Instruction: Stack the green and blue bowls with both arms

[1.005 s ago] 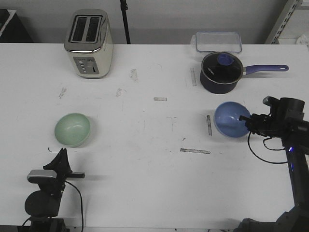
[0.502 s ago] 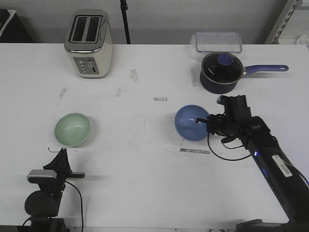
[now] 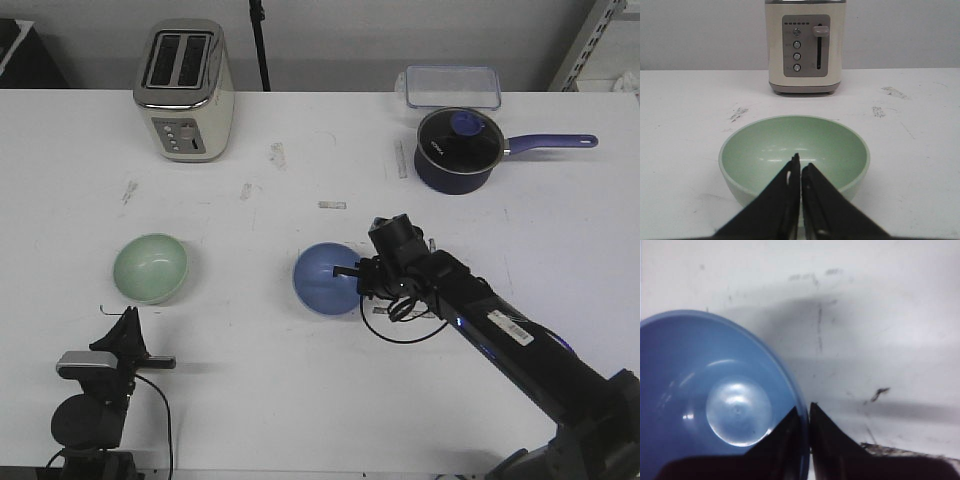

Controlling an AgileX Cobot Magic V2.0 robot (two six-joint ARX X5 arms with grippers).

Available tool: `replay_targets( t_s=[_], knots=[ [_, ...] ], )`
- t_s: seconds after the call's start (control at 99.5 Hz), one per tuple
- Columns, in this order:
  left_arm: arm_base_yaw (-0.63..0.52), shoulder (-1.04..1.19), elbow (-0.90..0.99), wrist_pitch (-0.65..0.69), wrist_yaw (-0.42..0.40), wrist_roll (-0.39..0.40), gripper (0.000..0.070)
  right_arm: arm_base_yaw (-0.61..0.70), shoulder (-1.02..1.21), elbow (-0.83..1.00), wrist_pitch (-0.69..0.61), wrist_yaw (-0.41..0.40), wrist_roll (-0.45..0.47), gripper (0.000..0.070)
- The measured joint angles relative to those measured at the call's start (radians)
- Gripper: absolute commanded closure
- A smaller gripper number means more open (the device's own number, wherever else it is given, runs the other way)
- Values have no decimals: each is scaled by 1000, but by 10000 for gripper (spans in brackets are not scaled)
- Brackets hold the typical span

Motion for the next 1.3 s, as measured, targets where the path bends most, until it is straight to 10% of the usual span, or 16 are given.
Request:
replay_targets(
  t_s=[0.332, 0.623, 1.105, 1.296],
  knots=[
    [0, 0, 0, 0, 0, 0, 699, 32, 40, 0, 20, 48, 20, 674],
    [0, 0, 0, 0, 0, 0, 699, 33, 39, 0, 46, 48, 22, 331],
    [0, 0, 0, 0, 0, 0, 699, -64, -294, -81, 170, 208, -216, 343],
    [0, 0, 0, 0, 0, 0, 699, -180, -467, -248, 327, 224, -460, 559]
  ],
)
